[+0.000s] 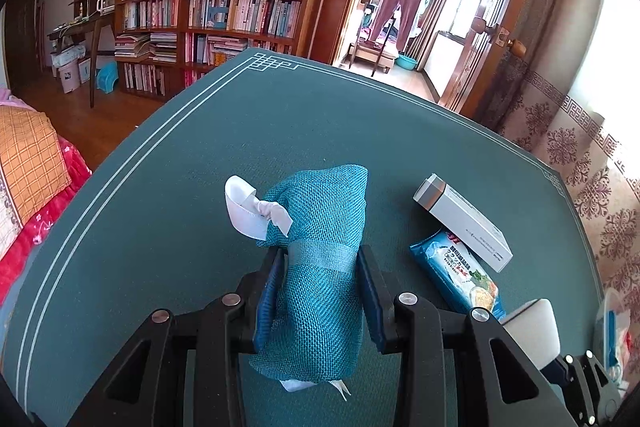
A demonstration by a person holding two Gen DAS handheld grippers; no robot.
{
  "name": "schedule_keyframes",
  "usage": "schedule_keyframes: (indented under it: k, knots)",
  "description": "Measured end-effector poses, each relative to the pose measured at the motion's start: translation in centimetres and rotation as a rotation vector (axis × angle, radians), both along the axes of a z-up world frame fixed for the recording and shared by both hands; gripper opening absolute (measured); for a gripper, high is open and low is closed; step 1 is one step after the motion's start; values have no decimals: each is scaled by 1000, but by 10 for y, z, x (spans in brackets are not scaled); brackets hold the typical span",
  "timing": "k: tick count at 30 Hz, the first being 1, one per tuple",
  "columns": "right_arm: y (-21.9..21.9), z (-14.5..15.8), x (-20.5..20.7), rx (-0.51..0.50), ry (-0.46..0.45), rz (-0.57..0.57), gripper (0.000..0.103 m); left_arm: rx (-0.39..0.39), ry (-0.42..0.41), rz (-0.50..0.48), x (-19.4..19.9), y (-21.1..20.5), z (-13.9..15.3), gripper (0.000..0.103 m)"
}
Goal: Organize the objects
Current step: 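Close the right gripper on the white sponge while the left lifts the teal towel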
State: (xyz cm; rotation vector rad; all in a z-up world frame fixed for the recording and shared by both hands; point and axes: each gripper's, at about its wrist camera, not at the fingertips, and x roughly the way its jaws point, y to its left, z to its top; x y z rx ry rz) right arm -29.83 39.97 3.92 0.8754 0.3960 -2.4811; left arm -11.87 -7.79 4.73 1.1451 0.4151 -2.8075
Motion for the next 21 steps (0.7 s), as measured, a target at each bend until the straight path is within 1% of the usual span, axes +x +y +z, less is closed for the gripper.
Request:
schedule_keyframes:
  k: [4, 12, 18, 21]
  knots:
    - [28, 11, 14, -59, 3, -57, 58, -8, 5, -11, 1, 3, 1, 39]
    - [77, 36, 36, -128, 25, -140, 58, -31, 13, -31, 4, 13, 1, 39]
    - [95, 44, 48, -187, 15, -145, 58, -63, 81, -46, 17, 28, 22, 39]
    - [98, 44, 52, -198, 13, -131, 58, -47, 109, -37, 28, 32, 33, 39]
